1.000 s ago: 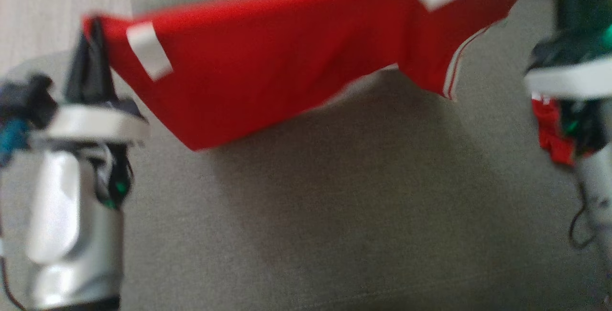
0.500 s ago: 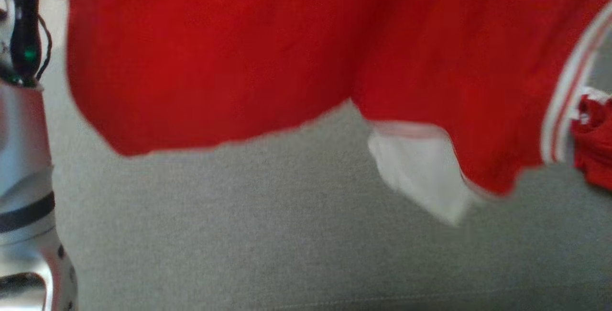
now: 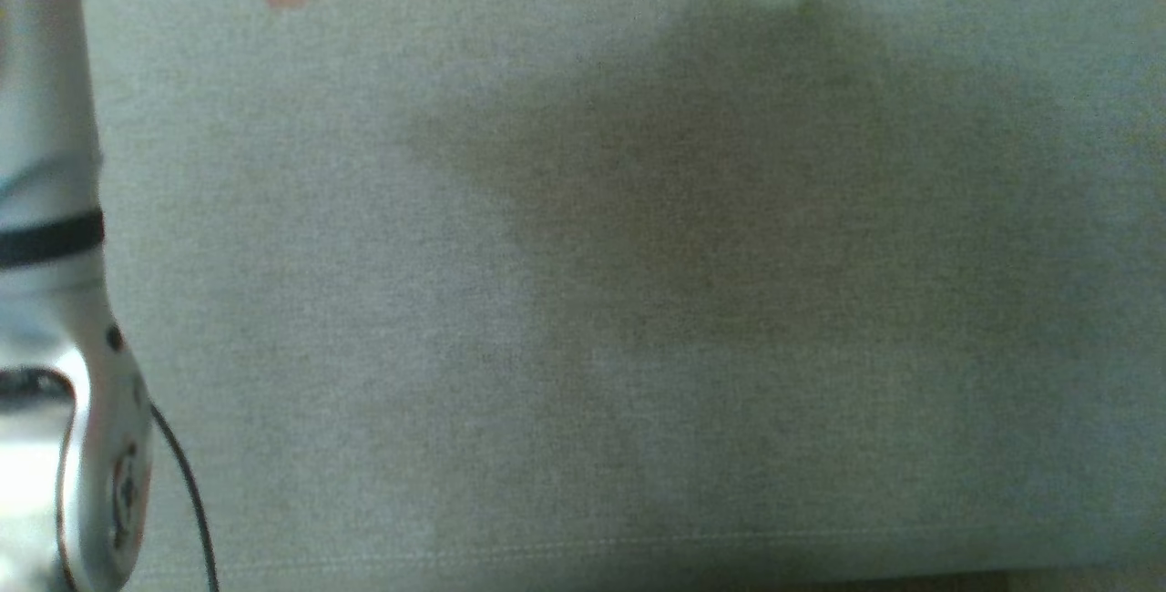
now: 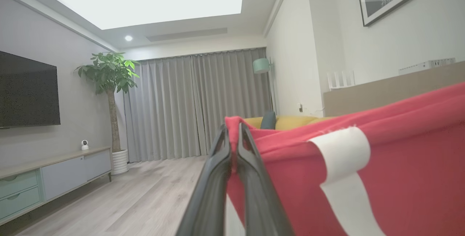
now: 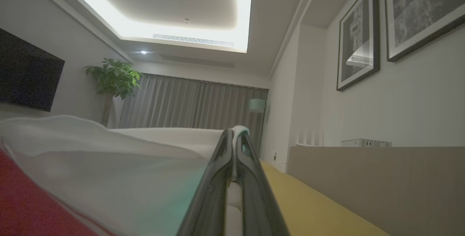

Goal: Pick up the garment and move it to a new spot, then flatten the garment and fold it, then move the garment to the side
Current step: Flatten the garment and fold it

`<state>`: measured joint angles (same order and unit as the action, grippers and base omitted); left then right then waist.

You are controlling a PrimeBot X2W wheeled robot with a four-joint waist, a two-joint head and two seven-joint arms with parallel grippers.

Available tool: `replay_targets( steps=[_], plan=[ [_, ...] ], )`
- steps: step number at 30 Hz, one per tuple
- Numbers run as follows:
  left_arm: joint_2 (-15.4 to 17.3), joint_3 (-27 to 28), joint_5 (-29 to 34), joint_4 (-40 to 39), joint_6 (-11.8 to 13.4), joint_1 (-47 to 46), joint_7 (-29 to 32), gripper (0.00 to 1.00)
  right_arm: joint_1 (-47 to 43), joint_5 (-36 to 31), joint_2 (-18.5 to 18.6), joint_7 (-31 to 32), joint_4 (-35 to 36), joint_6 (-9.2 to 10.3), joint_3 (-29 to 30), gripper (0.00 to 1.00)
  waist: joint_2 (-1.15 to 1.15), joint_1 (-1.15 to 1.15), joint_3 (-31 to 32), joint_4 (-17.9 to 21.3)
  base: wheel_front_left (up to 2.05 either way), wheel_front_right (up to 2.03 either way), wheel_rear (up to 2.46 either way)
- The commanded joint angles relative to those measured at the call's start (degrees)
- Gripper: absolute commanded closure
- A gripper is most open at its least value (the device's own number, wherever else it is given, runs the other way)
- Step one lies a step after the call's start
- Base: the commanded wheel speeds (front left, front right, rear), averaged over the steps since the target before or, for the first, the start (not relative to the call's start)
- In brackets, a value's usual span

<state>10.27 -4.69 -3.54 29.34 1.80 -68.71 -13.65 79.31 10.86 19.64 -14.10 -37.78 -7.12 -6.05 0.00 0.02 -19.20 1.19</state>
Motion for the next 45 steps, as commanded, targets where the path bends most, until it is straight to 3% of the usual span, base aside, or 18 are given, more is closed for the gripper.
replay_targets(
  steps=[1, 5, 10, 20, 26, 32, 39, 45],
  plan=[
    [2.4, 2.2, -0.4, -0.3, 1.0, -2.2, -0.4, 1.0, 1.4, -0.7, -0.5, -0.5, 0.3, -0.36, 1.6, 1.0, 0.0, -0.02, -0.8, 0.1, 0.0, 0.0, 0.0],
    [0.9, 2.8, -2.1, 5.8, 1.0, 0.4, -1.0, 1.0, -2.4, -0.6, -2.1, -0.8, -4.1, -0.36, 1.9, 1.0, 0.0, -0.02, -0.7, 0.3, 0.0, 0.0, 0.0],
    [-1.7, 4.8, -5.3, 12.0, 0.8, 11.3, -1.3, 1.0, -15.5, 4.2, -3.8, -0.9, -5.9, -0.36, -1.0, 1.0, 0.0, -0.02, -0.1, 0.8, 0.0, 0.0, 0.0],
    [-6.8, 9.5, -9.5, 8.9, 1.1, 38.8, -1.3, 1.0, -44.3, 17.7, -6.7, -0.9, -2.0, -0.36, -9.8, 1.0, 0.0, -0.02, 4.5, 2.7, 0.0, 0.0, 0.0],
    [-7.3, 10.1, -11.1, 6.6, 1.9, 50.2, -1.3, 1.0, -58.0, 22.2, -5.3, -0.2, 2.9, -0.36, -15.1, 1.0, 0.0, -0.02, 9.7, 3.7, 0.0, 0.0, 0.0],
    [-7.4, 8.5, -14.0, 4.4, 3.3, 58.1, -1.3, 1.0, -68.9, 24.6, -4.5, 2.3, 6.8, -0.36, -16.1, 1.0, 0.0, -0.02, 14.7, 4.4, 0.0, 0.0, 0.0],
    [-7.4, 6.7, -16.4, 1.2, 4.5, 65.1, -1.3, 1.0, -77.1, 25.4, -3.7, 4.8, 12.8, -0.36, -12.7, 1.0, 0.0, -0.02, 16.4, 5.0, 0.0, 0.0, 0.0],
    [-7.4, 5.5, -15.7, -4.4, 4.7, 62.7, -1.3, 1.0, -73.5, 23.6, -4.9, 4.5, 19.1, -0.36, -8.9, 1.0, 0.0, -0.02, 14.1, 3.9, 0.0, 0.0, 0.0]
  ],
)
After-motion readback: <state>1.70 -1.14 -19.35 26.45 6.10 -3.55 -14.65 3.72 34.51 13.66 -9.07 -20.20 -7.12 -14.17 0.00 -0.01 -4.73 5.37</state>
